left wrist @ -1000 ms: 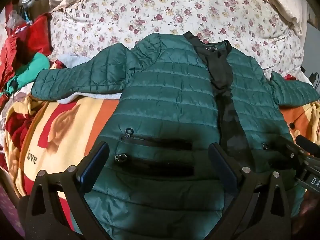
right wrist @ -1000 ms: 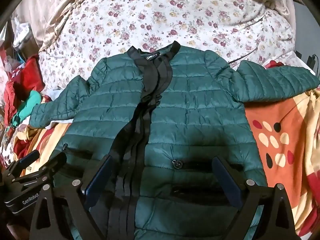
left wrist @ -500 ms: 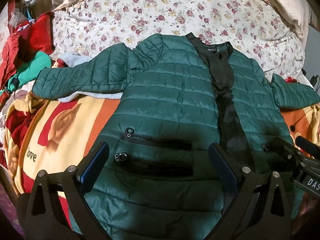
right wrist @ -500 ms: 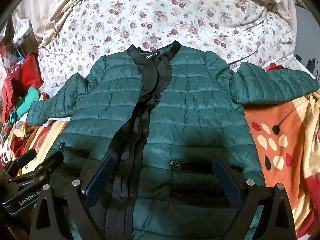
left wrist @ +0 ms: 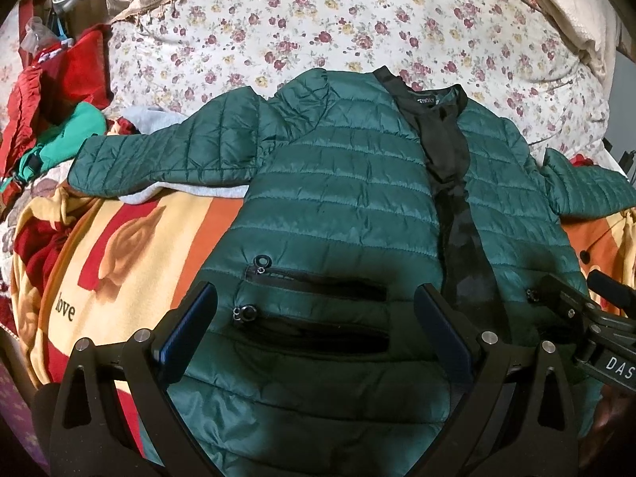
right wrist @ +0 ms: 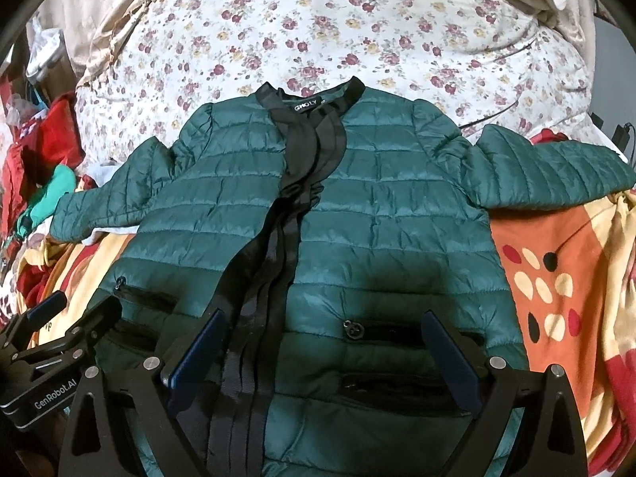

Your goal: Fold large clothes

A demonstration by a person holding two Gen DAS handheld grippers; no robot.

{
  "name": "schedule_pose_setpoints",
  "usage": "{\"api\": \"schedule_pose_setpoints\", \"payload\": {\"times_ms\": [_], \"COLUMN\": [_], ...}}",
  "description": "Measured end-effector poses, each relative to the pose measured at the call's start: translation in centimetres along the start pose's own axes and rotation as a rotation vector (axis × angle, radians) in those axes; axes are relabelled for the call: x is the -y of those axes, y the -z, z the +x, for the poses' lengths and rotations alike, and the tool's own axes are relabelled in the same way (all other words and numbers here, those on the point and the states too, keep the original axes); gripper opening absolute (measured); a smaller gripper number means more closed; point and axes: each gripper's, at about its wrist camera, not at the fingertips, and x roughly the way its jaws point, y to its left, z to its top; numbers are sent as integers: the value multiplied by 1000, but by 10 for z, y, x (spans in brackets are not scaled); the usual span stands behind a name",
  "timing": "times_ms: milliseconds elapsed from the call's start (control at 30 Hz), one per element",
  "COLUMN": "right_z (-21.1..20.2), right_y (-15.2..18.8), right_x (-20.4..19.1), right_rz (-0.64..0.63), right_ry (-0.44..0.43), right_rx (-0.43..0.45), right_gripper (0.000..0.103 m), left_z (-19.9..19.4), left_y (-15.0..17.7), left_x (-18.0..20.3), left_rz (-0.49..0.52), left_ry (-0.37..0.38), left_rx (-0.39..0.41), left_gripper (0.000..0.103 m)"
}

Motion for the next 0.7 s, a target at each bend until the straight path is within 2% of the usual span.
{"api": "schedule_pose_setpoints", "payload": {"times_ms": [400, 700], "right_z": [2, 9], "right_y": [-1, -4], "right_x": [-1, -4], "right_rz": [2, -17], "right_ry": [-4, 18], "right_rx": [-4, -25], "right_gripper": [98, 98], "left_z": [2, 6], "left_y": [1, 0], "left_x": [1, 2], "left_rz": [21, 31], "left_ry": [-33, -24], "left_rx": [7, -5], "left_gripper": [100, 100]}}
